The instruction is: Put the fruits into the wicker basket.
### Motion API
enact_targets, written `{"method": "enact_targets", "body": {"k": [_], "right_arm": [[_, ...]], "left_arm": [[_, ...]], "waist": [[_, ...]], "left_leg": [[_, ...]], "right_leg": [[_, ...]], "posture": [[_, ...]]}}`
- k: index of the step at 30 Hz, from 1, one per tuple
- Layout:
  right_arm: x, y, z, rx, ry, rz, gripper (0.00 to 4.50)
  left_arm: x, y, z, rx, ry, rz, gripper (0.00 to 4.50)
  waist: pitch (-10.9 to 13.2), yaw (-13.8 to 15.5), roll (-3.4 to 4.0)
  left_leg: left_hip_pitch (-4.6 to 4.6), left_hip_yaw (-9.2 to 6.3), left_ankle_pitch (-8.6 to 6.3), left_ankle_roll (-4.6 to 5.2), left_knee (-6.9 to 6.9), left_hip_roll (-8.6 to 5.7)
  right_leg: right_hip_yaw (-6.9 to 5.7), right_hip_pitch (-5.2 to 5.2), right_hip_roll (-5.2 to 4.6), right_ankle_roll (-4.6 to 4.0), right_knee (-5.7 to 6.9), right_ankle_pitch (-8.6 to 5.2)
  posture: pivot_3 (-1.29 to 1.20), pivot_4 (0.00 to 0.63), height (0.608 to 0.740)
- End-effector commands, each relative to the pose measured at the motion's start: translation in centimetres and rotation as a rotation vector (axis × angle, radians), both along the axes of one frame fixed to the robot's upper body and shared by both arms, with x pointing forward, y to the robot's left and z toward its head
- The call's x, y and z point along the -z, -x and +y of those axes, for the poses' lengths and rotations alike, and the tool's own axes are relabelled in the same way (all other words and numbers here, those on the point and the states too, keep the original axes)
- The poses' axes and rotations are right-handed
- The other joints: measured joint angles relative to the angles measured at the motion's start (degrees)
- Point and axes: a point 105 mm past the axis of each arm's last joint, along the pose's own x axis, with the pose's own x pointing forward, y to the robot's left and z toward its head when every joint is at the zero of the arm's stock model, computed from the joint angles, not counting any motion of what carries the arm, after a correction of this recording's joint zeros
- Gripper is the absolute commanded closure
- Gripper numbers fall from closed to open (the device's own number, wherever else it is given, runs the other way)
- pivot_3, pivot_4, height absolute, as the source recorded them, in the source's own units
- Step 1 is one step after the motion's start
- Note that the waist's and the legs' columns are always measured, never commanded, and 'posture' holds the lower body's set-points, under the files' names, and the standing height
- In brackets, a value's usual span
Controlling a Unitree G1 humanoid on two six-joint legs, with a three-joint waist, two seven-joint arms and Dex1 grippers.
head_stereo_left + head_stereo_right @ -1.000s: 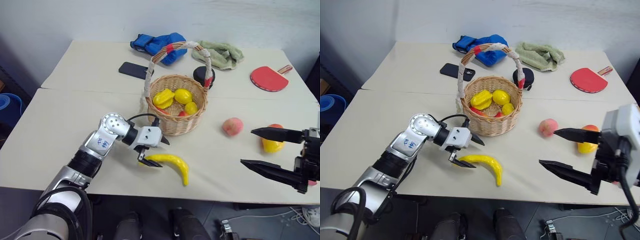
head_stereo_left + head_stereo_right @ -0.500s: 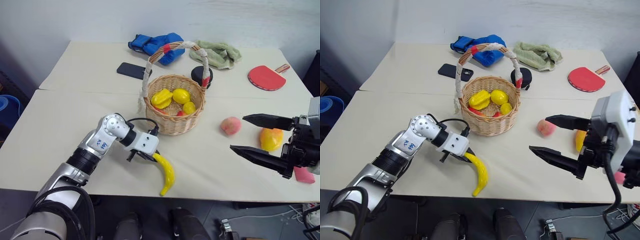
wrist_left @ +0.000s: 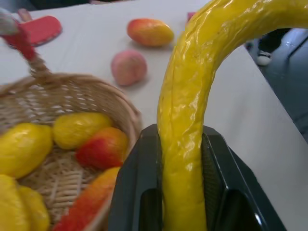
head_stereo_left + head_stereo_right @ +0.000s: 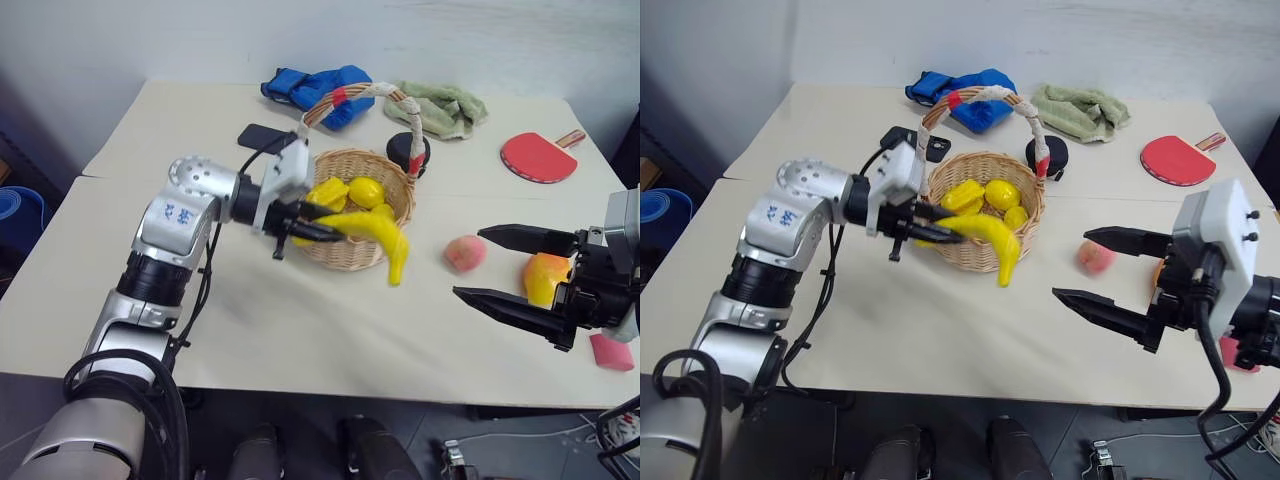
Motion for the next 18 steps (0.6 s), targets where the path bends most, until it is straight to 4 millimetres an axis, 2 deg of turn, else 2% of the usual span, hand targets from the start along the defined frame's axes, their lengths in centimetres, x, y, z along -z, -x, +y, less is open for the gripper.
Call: {"method": "enact_targets", "body": {"k": [1,5,8,11,14,18], "right_arm": [[-0.7,-0.1,0.1,0.006,-0.018,-0.055,0.00],[-0.5,-0.2,0.1,0.016,-0.021,-0.062,0.00],[-0.5,-0.2,0.3,0.016,-0.024,-0.070,0.00],[-0.7,-0.3,0.3,0.021,-0.036,-0.082,0.00],[-0.8,-0.5,0.2,0.025,-0.039,-0.085,0.00],[-0.9,-0.6,0.1,0.028,-0.040,-0.087,0.00]], "left_arm": [[-1.7,-2.6,-0.3,-0.231,-0.002,-0.074,3.88],[-2.8,-2.5,-1.4,-0.326,0.062,0.009,3.88],[-2.5,-2.0,-2.0,-0.386,0.055,0.074,3.88],[-1.7,-1.8,-1.7,-0.426,0.003,0.071,3.88],[-1.6,-2.7,-0.7,-0.501,-0.020,0.019,3.88],[-1.2,-2.5,0.1,-0.505,-0.055,-0.020,2.58]], "waist": [[0.0,0.1,0.00],[0.0,0.1,0.00],[0.0,0.2,0.00],[0.0,0.2,0.00],[0.0,0.2,0.00],[0.0,0.1,0.00]], "left_leg": [[0.00,0.01,0.00,0.01,-0.02,-0.04],[-0.02,0.05,-0.01,-0.04,-0.12,0.02],[0.00,0.02,0.03,-0.13,-0.13,0.05],[0.02,0.04,0.06,-0.17,-0.13,0.04],[0.07,0.06,0.07,-0.20,-0.13,0.04],[0.08,0.08,0.08,-0.21,-0.14,0.04]], "right_leg": [[0.05,0.00,0.00,0.00,-0.02,0.00],[0.03,-0.10,0.00,0.01,0.03,-0.01],[-0.01,-0.13,0.02,0.01,0.13,-0.01],[0.02,-0.14,0.02,0.01,0.16,-0.01],[0.04,-0.11,0.02,0.01,0.16,-0.01],[0.06,-0.11,0.02,0.01,0.16,-0.01]], "posture": [[0.00,0.150,0.740],[0.00,0.150,0.740],[0.00,0.150,0.740],[0.00,0.150,0.740],[0.00,0.150,0.740],[0.00,0.150,0.740]]}}
